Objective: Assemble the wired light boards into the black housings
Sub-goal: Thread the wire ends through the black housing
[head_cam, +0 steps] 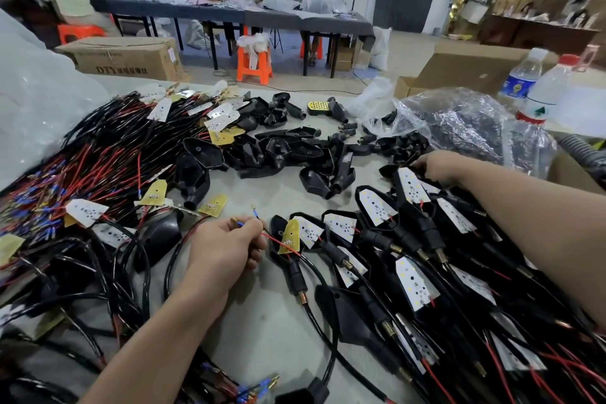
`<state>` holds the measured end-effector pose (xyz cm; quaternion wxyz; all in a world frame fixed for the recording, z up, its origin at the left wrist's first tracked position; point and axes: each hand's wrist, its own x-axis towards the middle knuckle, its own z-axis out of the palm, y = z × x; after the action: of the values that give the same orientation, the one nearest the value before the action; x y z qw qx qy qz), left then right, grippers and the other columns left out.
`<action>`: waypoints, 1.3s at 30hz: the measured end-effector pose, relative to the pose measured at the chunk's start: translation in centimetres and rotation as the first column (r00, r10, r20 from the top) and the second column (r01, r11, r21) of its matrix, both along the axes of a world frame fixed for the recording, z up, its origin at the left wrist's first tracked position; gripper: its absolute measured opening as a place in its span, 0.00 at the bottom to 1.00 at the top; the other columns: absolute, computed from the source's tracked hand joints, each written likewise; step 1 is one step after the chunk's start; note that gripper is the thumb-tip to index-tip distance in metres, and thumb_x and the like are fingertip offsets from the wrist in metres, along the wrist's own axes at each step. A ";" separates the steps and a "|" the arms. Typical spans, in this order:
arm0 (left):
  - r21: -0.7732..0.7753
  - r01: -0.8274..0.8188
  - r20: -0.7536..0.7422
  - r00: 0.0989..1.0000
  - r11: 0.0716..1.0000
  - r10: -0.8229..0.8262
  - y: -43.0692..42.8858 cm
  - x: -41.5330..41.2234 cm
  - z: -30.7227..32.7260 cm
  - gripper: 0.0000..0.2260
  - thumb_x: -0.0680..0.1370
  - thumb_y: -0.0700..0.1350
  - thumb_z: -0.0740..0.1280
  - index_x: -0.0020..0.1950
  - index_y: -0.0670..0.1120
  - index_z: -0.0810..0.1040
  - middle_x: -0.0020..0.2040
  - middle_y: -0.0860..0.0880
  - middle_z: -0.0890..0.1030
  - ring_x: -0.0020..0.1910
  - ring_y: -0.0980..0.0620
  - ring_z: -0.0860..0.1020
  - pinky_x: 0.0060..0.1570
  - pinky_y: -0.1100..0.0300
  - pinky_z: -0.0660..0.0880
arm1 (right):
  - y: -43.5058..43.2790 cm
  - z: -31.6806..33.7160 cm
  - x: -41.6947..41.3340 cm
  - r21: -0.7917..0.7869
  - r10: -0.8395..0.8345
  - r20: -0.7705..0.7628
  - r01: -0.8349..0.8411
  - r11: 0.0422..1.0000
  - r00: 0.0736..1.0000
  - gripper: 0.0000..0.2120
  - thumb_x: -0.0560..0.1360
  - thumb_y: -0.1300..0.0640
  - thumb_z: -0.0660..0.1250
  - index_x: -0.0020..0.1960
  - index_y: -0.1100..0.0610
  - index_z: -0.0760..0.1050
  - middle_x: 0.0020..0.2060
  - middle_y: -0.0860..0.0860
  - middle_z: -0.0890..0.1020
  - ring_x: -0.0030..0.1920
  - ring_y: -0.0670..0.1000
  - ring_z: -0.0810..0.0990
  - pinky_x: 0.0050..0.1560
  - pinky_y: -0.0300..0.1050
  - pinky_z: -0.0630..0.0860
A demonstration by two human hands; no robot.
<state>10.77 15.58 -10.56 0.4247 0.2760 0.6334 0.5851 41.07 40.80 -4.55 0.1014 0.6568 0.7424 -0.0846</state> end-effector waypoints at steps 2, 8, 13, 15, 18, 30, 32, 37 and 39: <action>-0.003 0.005 -0.004 1.000 1.000 -0.005 0.0 0.0 -0.2 0.06 0.80 0.37 0.68 0.46 0.37 0.82 0.32 0.44 0.81 0.27 0.52 0.74 0.27 0.61 0.72 | 0.5 -0.3 0.0 -0.060 0.043 0.005 -0.042 0.997 0.999 0.23 0.76 0.71 0.61 0.68 0.61 0.77 0.51 0.57 0.84 0.43 0.54 0.77 0.35 0.39 0.70; 0.003 0.022 -0.011 1.000 1.000 -0.022 -0.1 0.0 -0.1 0.06 0.81 0.37 0.68 0.47 0.36 0.82 0.32 0.44 0.81 0.27 0.52 0.74 0.26 0.62 0.72 | 0.1 0.1 0.3 -0.110 0.045 0.018 -0.042 0.993 0.999 0.22 0.76 0.73 0.57 0.64 0.58 0.77 0.46 0.56 0.83 0.41 0.55 0.77 0.39 0.42 0.75; 0.046 0.028 -0.008 1.000 0.999 -0.028 -0.4 0.3 0.2 0.06 0.81 0.37 0.68 0.45 0.38 0.82 0.32 0.44 0.81 0.27 0.52 0.74 0.26 0.63 0.72 | -2.2 3.7 -1.6 0.326 0.056 -0.162 0.000 0.945 0.985 0.16 0.74 0.70 0.60 0.54 0.56 0.80 0.44 0.54 0.83 0.42 0.55 0.79 0.39 0.43 0.76; 0.073 0.041 0.002 0.999 0.996 -0.041 -0.5 0.6 0.4 0.06 0.80 0.37 0.68 0.45 0.38 0.82 0.32 0.44 0.81 0.26 0.52 0.74 0.26 0.64 0.72 | -3.7 5.3 -3.5 0.219 0.011 -0.552 0.131 0.967 0.834 0.20 0.72 0.75 0.59 0.50 0.56 0.81 0.39 0.54 0.80 0.37 0.54 0.78 0.32 0.42 0.76; 0.097 0.065 0.036 0.997 0.993 -0.069 -0.8 0.9 0.7 0.06 0.80 0.36 0.68 0.44 0.38 0.82 0.32 0.45 0.80 0.25 0.53 0.74 0.25 0.65 0.72 | -7.1 7.3 -7.0 0.007 -0.058 -0.857 0.125 0.992 0.512 0.23 0.69 0.80 0.60 0.49 0.57 0.81 0.43 0.60 0.79 0.38 0.56 0.82 0.37 0.46 0.83; 0.258 0.221 0.041 0.970 0.941 -0.239 -2.2 1.3 1.8 0.11 0.79 0.32 0.67 0.40 0.43 0.83 0.35 0.44 0.82 0.31 0.52 0.77 0.32 0.65 0.75 | -22.2 0.8 -16.4 -0.063 -0.073 -0.987 -0.073 0.995 -0.140 0.17 0.76 0.76 0.60 0.50 0.56 0.75 0.42 0.58 0.83 0.41 0.52 0.82 0.42 0.45 0.82; 0.265 0.231 -0.010 0.971 0.936 -0.237 -2.5 1.5 1.9 0.12 0.80 0.34 0.68 0.39 0.44 0.84 0.35 0.45 0.81 0.31 0.53 0.77 0.33 0.65 0.74 | -23.9 -1.0 -16.4 -0.083 -0.090 -0.970 -0.040 0.996 -0.225 0.16 0.74 0.76 0.63 0.51 0.56 0.73 0.39 0.54 0.83 0.37 0.53 0.80 0.35 0.47 0.79; 0.231 0.216 -0.053 0.976 0.949 -0.210 -2.3 1.5 1.9 0.14 0.80 0.37 0.69 0.36 0.45 0.85 0.34 0.46 0.83 0.31 0.55 0.78 0.33 0.66 0.75 | -24.4 -2.4 -15.7 -0.192 -0.179 -0.898 -0.008 0.981 -0.403 0.19 0.76 0.75 0.65 0.60 0.57 0.75 0.43 0.55 0.87 0.37 0.51 0.82 0.38 0.44 0.81; 0.221 0.224 -0.085 0.974 0.949 -0.210 -2.3 1.5 1.9 0.12 0.80 0.37 0.69 0.37 0.44 0.86 0.36 0.45 0.85 0.32 0.56 0.80 0.35 0.67 0.76 | -24.0 -2.4 -15.3 -0.202 -0.180 -0.895 0.010 0.979 -0.408 0.18 0.76 0.75 0.64 0.60 0.57 0.77 0.42 0.55 0.87 0.38 0.51 0.82 0.41 0.43 0.81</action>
<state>12.30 13.32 -8.71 0.4322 0.4085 0.5402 0.5954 25.79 16.82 -6.91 -0.5384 0.3451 0.4250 -0.6407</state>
